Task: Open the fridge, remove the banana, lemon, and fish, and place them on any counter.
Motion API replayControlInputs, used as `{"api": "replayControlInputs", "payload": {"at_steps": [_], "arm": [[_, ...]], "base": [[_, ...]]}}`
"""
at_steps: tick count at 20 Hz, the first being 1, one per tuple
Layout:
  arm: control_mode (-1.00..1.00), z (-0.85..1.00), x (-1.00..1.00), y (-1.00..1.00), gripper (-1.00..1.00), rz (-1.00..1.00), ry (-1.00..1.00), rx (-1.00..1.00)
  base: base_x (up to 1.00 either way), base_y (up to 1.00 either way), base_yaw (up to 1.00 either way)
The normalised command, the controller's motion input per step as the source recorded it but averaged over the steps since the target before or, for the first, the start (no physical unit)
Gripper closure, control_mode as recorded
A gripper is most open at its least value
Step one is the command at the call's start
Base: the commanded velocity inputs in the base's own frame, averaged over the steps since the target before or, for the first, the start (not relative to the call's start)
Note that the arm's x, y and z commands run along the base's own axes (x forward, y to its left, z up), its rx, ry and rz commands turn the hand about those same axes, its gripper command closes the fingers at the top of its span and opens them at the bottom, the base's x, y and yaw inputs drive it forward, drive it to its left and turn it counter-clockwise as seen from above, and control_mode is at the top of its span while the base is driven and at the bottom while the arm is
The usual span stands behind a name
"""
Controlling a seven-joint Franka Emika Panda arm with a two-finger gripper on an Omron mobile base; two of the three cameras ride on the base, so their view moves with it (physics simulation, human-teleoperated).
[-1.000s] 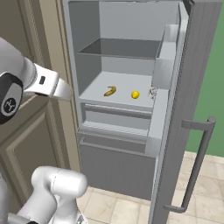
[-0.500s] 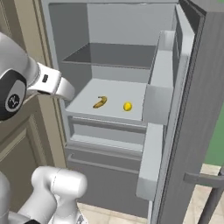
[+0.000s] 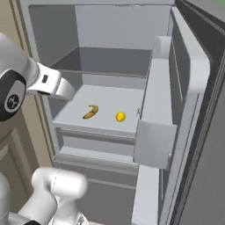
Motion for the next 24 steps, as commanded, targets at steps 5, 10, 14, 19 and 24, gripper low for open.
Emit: {"api": "replayControlInputs", "payload": {"at_steps": [5, 10, 14, 19, 24], "arm": [[1.00, 0.00, 0.00, 0.00, -1.00, 0.00, 0.00, 0.00], [1.00, 0.00, 0.00, 0.00, -1.00, 0.00, 0.00, 0.00], [1.00, 0.00, 0.00, 0.00, -1.00, 0.00, 0.00, 0.00], [-1.00, -0.26, 0.03, -0.07, -1.00, 0.00, 0.02, 0.00], [-1.00, -0.54, 0.32, -0.16, -1.00, 0.00, 0.04, 0.01]], "base": [[0.79, -0.03, -0.09], [0.79, 0.00, -0.08], [0.19, -0.01, -0.01], [0.00, 0.00, 0.00], [0.00, 0.00, 0.00]]}}
